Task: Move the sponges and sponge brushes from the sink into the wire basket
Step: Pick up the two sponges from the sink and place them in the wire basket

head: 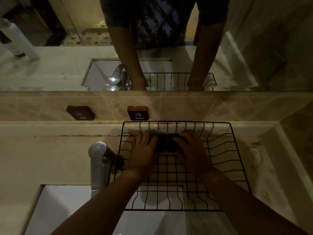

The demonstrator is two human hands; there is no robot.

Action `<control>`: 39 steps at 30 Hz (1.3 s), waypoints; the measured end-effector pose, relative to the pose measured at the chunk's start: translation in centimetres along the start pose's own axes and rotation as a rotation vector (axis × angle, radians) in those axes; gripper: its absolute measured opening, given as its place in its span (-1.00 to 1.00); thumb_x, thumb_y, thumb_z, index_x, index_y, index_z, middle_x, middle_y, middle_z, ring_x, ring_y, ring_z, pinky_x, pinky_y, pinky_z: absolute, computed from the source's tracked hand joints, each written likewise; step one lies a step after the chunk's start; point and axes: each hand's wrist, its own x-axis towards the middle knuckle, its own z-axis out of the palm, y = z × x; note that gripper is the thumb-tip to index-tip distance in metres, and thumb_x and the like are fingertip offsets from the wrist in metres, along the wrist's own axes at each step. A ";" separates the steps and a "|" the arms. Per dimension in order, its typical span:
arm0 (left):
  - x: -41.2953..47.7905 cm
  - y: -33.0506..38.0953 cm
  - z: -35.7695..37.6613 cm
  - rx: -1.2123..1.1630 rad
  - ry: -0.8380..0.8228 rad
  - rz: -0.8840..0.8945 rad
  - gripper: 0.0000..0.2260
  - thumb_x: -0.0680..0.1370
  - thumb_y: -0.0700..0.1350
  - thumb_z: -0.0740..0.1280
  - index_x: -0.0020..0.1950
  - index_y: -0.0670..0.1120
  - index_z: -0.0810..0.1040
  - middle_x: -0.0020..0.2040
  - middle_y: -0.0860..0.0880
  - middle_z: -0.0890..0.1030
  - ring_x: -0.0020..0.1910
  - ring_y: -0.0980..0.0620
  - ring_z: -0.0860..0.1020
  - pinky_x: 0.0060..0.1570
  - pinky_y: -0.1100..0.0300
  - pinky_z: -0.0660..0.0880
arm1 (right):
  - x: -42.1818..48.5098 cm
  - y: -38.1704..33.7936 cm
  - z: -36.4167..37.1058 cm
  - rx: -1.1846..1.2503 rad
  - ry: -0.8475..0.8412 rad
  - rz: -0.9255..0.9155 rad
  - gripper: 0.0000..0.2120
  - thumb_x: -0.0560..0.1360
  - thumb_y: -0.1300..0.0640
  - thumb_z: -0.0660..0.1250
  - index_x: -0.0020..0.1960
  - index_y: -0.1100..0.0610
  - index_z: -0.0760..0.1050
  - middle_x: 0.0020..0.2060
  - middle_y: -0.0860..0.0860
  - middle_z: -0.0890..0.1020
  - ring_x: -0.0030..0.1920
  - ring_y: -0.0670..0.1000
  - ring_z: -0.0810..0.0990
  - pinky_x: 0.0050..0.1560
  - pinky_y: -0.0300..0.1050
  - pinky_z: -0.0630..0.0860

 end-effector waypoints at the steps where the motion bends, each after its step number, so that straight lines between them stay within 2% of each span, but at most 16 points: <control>1: 0.0 0.0 0.0 -0.010 0.005 -0.001 -0.48 0.50 0.04 0.40 0.43 -0.04 0.41 0.41 -0.12 0.38 0.38 -0.16 0.31 0.35 -0.06 0.31 | -0.1 0.0 0.0 0.005 0.001 -0.002 -0.50 0.36 0.10 0.53 0.24 0.21 0.51 0.16 0.19 0.52 0.23 0.26 0.45 0.19 0.20 0.51; 5: 0.1 0.0 0.1 -0.054 0.031 -0.022 -0.50 0.44 0.01 0.46 0.35 -0.08 0.48 0.34 -0.14 0.45 0.32 -0.17 0.37 0.29 -0.07 0.36 | -0.2 0.0 0.2 0.012 0.005 0.007 -0.52 0.38 0.08 0.51 0.25 0.21 0.51 0.16 0.19 0.52 0.23 0.25 0.45 0.22 0.17 0.49; 11: 0.2 -0.1 0.3 -0.011 0.016 -0.003 -0.52 0.48 0.04 0.41 0.37 -0.04 0.46 0.36 -0.10 0.43 0.33 -0.15 0.35 0.29 -0.05 0.35 | -0.2 -0.6 -0.2 -0.056 -0.009 0.044 -0.51 0.34 0.05 0.54 0.22 0.14 0.52 0.16 0.14 0.55 0.23 0.25 0.48 0.15 0.22 0.50; 19: 0.2 -0.2 0.4 -0.019 0.012 -0.004 -0.51 0.48 0.05 0.41 0.38 -0.04 0.45 0.36 -0.09 0.43 0.36 -0.14 0.33 0.32 -0.02 0.30 | -0.2 -0.9 -0.1 -0.086 0.001 0.074 -0.52 0.33 0.02 0.55 0.20 0.10 0.53 0.16 0.11 0.56 0.23 0.23 0.49 0.16 0.23 0.47; 26: 0.0 0.0 0.0 -0.021 -0.035 0.000 -0.50 0.53 0.08 0.33 0.43 -0.02 0.38 0.44 -0.08 0.33 0.40 -0.13 0.26 0.42 0.01 0.23 | -0.2 -1.2 -0.6 -0.086 -0.012 0.057 -0.51 0.32 0.02 0.54 0.18 0.15 0.53 0.14 0.14 0.58 0.22 0.26 0.50 0.17 0.21 0.49; 30: 0.1 0.1 -0.7 -0.019 -0.105 -0.008 -0.43 0.51 0.11 0.37 0.47 0.00 0.33 0.46 -0.06 0.28 0.42 -0.10 0.21 0.44 0.04 0.19 | -0.2 -1.5 -1.1 -0.091 -0.088 0.071 -0.45 0.31 -0.01 0.53 0.24 0.13 0.51 0.17 0.12 0.55 0.25 0.24 0.47 0.22 0.19 0.45; 33: -0.1 0.4 -1.5 -0.024 -0.144 -0.018 -0.43 0.51 0.08 0.38 0.48 0.00 0.31 0.46 -0.07 0.28 0.44 -0.12 0.22 0.45 0.00 0.19 | -0.3 -1.7 -1.6 -0.086 -0.149 0.102 -0.39 0.35 -0.03 0.49 0.34 0.08 0.42 0.30 0.05 0.46 0.33 0.16 0.37 0.31 0.11 0.33; 37: -1.5 0.7 -2.3 -0.035 -0.120 0.004 -0.41 0.52 0.01 0.38 0.51 -0.02 0.28 0.46 -0.07 0.33 0.43 -0.09 0.27 0.45 -0.03 0.26 | -1.1 -2.2 -2.6 -0.063 -0.161 0.086 -0.39 0.41 0.07 0.44 0.41 0.10 0.35 0.36 0.07 0.40 0.38 0.15 0.31 0.35 0.07 0.31; 39: -2.4 1.1 -2.7 -0.054 -0.099 -0.007 -0.42 0.52 0.03 0.36 0.51 -0.01 0.27 0.46 -0.07 0.34 0.44 -0.09 0.28 0.44 -0.03 0.29 | -1.4 -2.7 -3.4 -0.039 -0.174 0.089 -0.42 0.45 0.00 0.40 0.42 0.11 0.35 0.35 0.08 0.40 0.35 0.16 0.32 0.31 0.06 0.35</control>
